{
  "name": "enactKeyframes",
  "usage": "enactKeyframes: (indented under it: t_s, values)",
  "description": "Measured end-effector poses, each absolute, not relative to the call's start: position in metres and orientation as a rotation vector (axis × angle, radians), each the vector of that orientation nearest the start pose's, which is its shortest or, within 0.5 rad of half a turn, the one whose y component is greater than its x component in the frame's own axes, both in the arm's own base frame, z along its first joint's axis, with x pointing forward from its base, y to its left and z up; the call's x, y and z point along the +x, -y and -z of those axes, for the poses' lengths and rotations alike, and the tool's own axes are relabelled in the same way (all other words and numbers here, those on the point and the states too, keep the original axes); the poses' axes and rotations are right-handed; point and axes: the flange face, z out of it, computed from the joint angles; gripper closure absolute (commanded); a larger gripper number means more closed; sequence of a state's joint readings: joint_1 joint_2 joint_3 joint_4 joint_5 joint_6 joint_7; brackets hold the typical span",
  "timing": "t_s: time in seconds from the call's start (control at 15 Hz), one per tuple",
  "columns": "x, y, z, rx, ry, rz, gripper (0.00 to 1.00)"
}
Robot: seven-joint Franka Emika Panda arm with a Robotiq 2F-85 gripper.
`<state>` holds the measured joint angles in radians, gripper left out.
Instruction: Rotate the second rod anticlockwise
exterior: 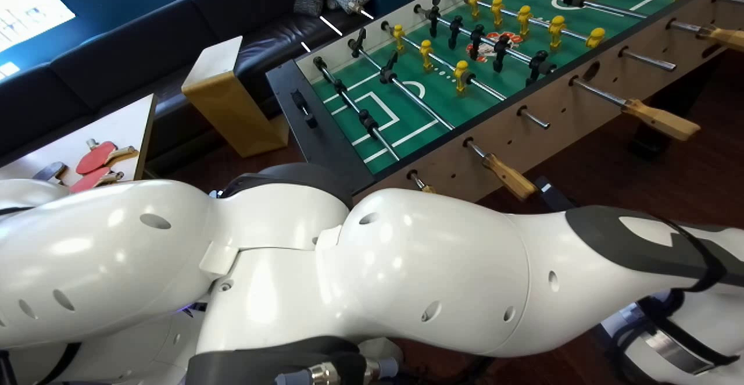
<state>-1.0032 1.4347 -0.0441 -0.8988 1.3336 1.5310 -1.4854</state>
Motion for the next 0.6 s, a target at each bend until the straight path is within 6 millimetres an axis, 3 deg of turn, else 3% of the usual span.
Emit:
enactKeyframes:
  t_s: [0.27, 0.6]
  values:
    - [0.446, 0.57, -0.029, -2.057, -0.202, 1.086, 0.0]
    - [0.444, 0.572, -0.081, -2.17, -0.231, 1.047, 0.0]
